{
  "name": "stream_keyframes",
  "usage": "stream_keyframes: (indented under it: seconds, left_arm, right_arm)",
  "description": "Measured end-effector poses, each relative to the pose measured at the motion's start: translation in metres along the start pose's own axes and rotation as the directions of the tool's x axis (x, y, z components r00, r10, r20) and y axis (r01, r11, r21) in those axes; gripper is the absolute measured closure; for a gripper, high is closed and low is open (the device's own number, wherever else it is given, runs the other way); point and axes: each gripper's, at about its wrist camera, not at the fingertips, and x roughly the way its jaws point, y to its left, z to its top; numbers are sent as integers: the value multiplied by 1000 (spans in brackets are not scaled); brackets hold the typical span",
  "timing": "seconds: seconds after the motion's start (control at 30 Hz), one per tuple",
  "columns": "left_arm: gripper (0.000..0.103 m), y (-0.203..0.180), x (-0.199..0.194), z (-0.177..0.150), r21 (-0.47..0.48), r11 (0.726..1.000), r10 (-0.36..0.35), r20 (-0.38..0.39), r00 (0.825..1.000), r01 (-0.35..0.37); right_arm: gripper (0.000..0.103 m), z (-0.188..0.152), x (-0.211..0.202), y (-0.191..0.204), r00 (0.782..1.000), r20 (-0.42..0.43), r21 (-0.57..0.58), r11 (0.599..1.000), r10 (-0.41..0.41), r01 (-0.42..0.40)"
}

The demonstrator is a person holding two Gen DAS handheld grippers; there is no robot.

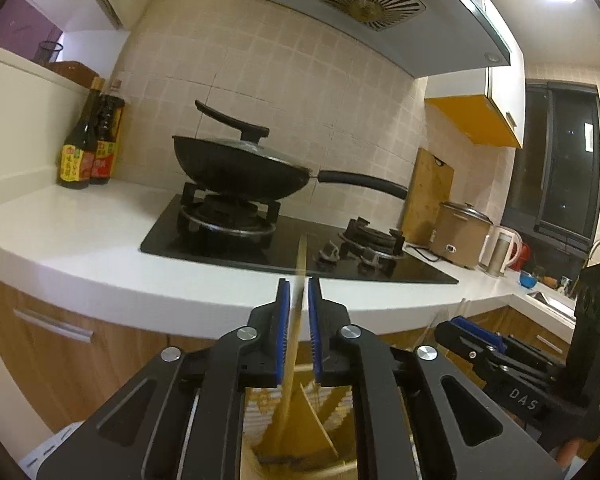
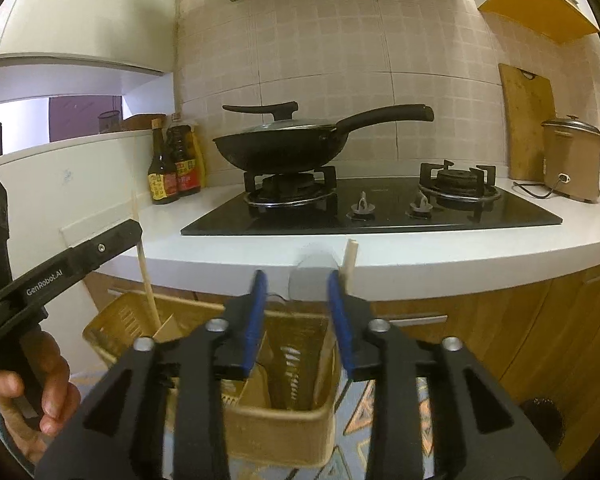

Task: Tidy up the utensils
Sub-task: 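Carry the spoon and chopstick up and drop them into the caddy, then grasp a chopstick pair with the right tool while the left grasps a chopstick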

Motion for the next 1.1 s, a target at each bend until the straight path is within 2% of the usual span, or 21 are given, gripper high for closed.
stream_keyframes:
  seconds: [0.03,0.1,0.17,0.37,0.47,0.53,0.6,0.7,0.8,0.83,0.87,0.9,0.93,0.97,1.0,1.07,1.1]
  left_arm:
    - [93,-1,-3,-1,1,1000,-3,-2,1000,3]
    - [82,-2,-11,-3,10,1000,-4,-6,1000,5]
    - [62,-4,-20,-4,9,1000,-2,-10,1000,2]
    - [48,-5,-59,-9,-20,1000,-24,-47,999,23]
    - [47,-12,-82,-15,-8,1000,-29,-79,996,28]
    - [45,-17,-93,-20,-1,1000,-18,-131,991,18]
    - [45,-20,-100,-27,-4,1000,-25,-206,978,25]
    - [45,-24,-110,-45,-9,1000,-26,-320,947,24]
    - [46,-25,-116,-67,-6,999,-33,-430,902,34]
    - [46,-26,-117,-77,1,1000,-22,-484,875,26]
    - [47,-26,-116,-83,6,1000,-15,-511,860,21]
    - [47,-26,-117,-92,16,1000,-1,-550,835,12]
    - [47,-25,-116,-98,19,1000,4,-569,823,8]
    - [49,-25,-116,-105,18,1000,3,-597,802,9]
    - [50,-24,-116,-110,16,1000,0,-614,789,12]
    - [55,-23,-115,-125,25,1000,6,-662,749,14]
    - [56,-23,-114,-129,31,999,9,-677,736,16]
  right_arm:
    - [71,-1,-4,-1,1000,-6,2,1000,-1,1]
    - [70,-3,-12,-2,1000,-15,6,1000,-1,1]
    - [70,-6,-22,-3,999,-38,13,1000,9,-8]
    - [70,-15,-57,1,991,-134,8,1000,-2,3]
    - [70,-20,-72,4,980,-198,-2,1000,-18,18]
    - [70,-25,-82,7,971,-238,-4,1000,-17,17]
    - [70,-31,-89,9,958,-285,-2,1000,-21,22]
    - [70,-45,-96,10,927,-374,30,999,-3,16]
    - [70,-64,-98,9,888,-460,65,998,14,18]
    - [70,-71,-99,10,874,-485,68,997,15,21]
    - [70,-78,-99,11,864,-503,69,997,15,23]
    - [70,-83,-99,12,856,-517,69,997,16,23]
    - [70,-89,-98,13,842,-539,73,997,20,23]
    - [70,-95,-98,14,828,-560,79,997,28,20]
    - [70,-99,-97,16,818,-574,83,996,34,17]
    - [70,-108,-96,20,798,-601,89,996,49,6]
    - [70,-111,-97,20,792,-608,89,996,53,2]
